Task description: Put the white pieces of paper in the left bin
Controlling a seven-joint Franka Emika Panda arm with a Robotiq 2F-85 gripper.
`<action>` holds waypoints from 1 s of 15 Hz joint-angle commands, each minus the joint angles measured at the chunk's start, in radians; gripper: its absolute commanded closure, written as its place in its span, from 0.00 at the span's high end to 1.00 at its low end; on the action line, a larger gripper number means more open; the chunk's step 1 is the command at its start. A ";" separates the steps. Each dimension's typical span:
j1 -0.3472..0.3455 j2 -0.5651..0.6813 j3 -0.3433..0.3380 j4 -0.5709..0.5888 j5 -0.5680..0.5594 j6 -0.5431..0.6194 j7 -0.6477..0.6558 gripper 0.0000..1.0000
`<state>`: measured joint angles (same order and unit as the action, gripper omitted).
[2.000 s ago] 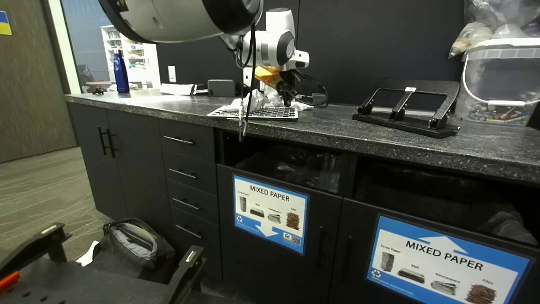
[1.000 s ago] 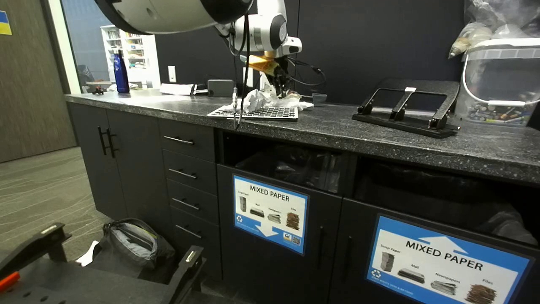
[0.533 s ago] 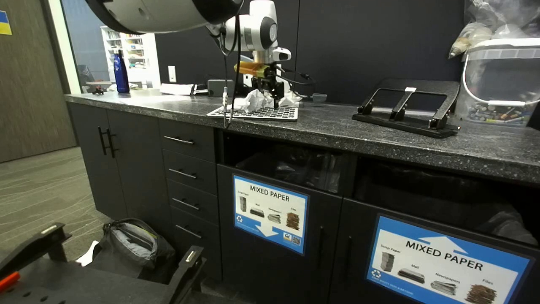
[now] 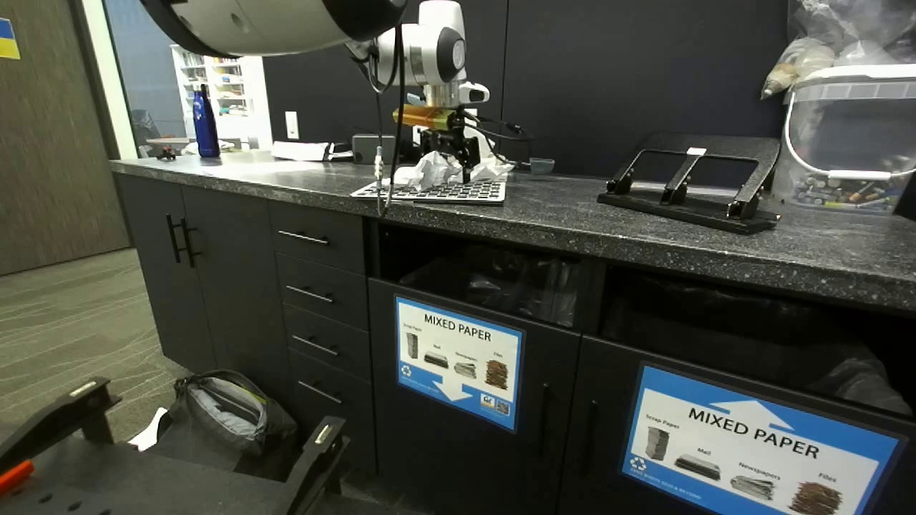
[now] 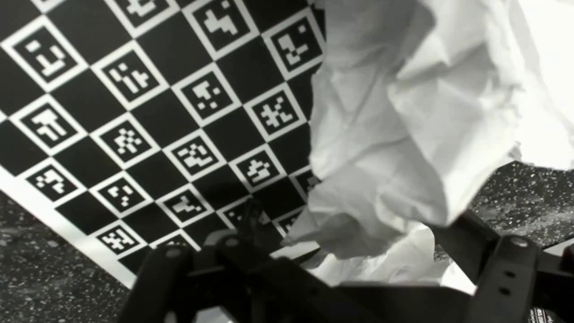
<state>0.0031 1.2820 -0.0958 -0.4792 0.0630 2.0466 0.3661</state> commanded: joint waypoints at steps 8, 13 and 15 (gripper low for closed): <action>-0.032 0.026 -0.026 0.028 -0.055 0.241 0.021 1.00; -0.066 0.069 -0.044 0.052 -0.068 0.241 0.080 1.00; -0.074 0.073 -0.047 0.051 -0.069 0.229 0.090 1.00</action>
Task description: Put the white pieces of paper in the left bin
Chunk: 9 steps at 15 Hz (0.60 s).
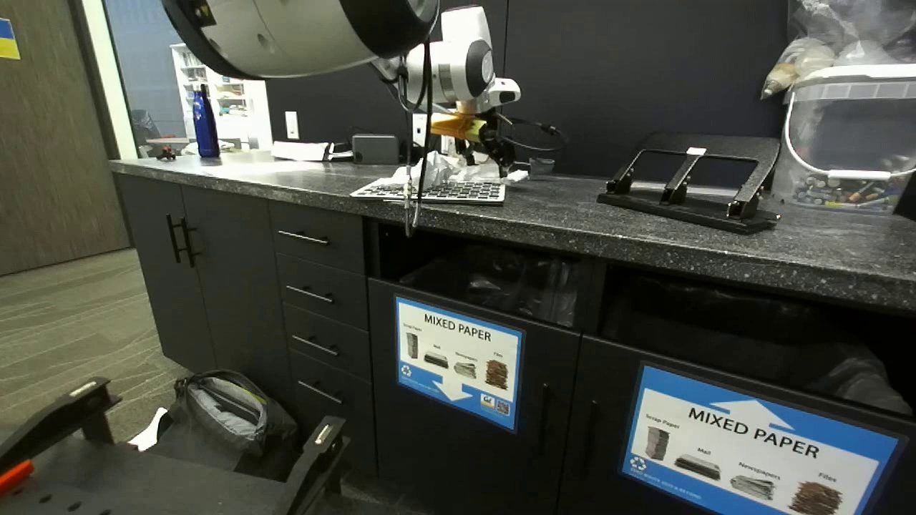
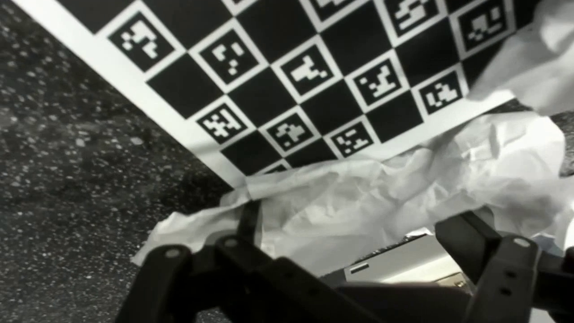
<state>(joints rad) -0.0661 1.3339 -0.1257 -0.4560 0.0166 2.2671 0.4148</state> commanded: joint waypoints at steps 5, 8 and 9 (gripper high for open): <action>-0.004 0.031 -0.042 0.033 -0.047 0.008 0.066 1.00; 0.001 0.034 -0.057 0.029 -0.068 -0.010 0.084 1.00; 0.001 0.038 -0.057 0.030 -0.069 -0.007 0.089 1.00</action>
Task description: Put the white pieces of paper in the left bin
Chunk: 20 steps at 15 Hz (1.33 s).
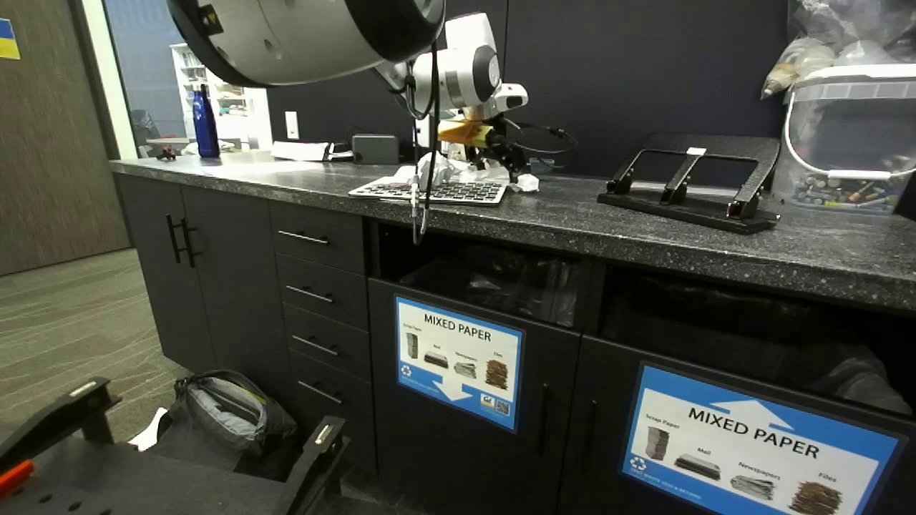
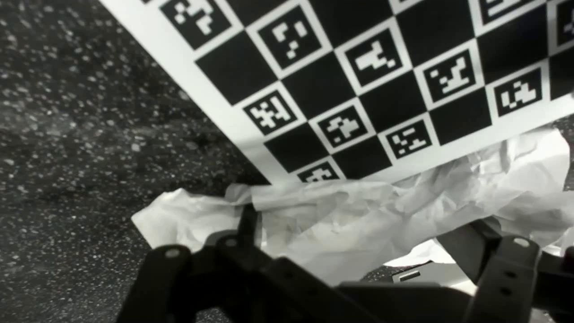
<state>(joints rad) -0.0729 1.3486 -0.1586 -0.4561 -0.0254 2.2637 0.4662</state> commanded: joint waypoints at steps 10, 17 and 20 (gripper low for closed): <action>0.008 0.005 -0.020 -0.009 -0.031 -0.058 0.013 0.24; -0.012 -0.001 -0.063 0.018 -0.049 0.031 0.056 0.10; -0.023 -0.022 -0.122 0.004 -0.091 0.170 0.097 0.10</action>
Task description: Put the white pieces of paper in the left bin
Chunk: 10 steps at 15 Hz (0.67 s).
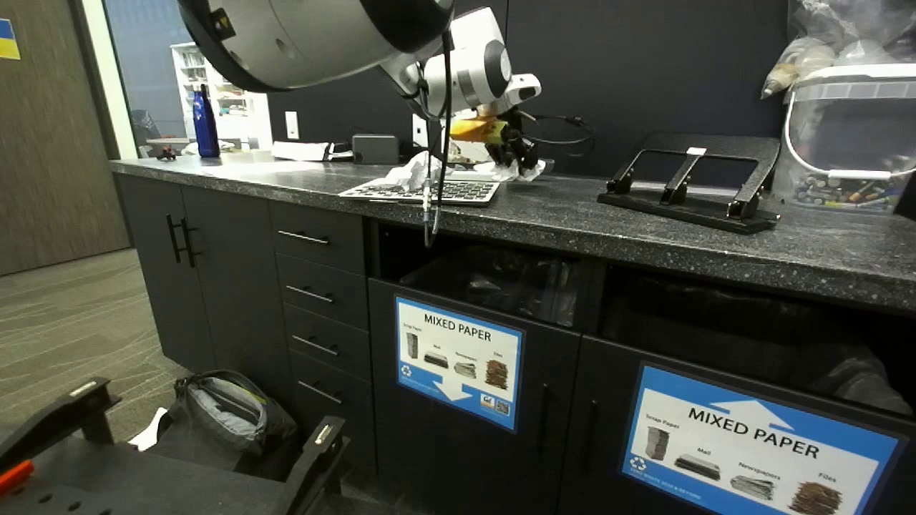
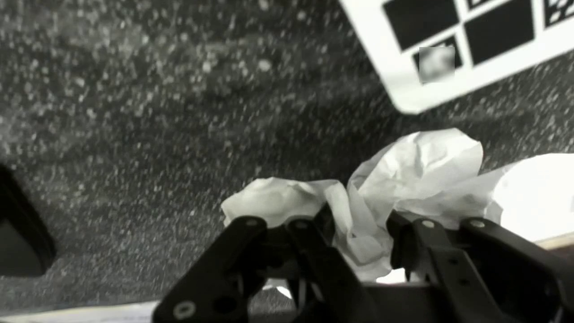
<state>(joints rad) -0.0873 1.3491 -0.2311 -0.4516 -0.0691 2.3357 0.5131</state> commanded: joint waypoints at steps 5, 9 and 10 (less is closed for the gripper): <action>-0.042 -0.137 -0.016 -0.039 -0.044 -0.120 -0.136 0.08; -0.052 -0.249 0.028 -0.042 -0.042 -0.425 -0.304 0.08; -0.049 -0.279 0.030 -0.044 -0.049 -0.510 -0.336 0.08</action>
<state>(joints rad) -0.1401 1.1816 -0.2350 -0.4516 -0.1137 2.0095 0.2878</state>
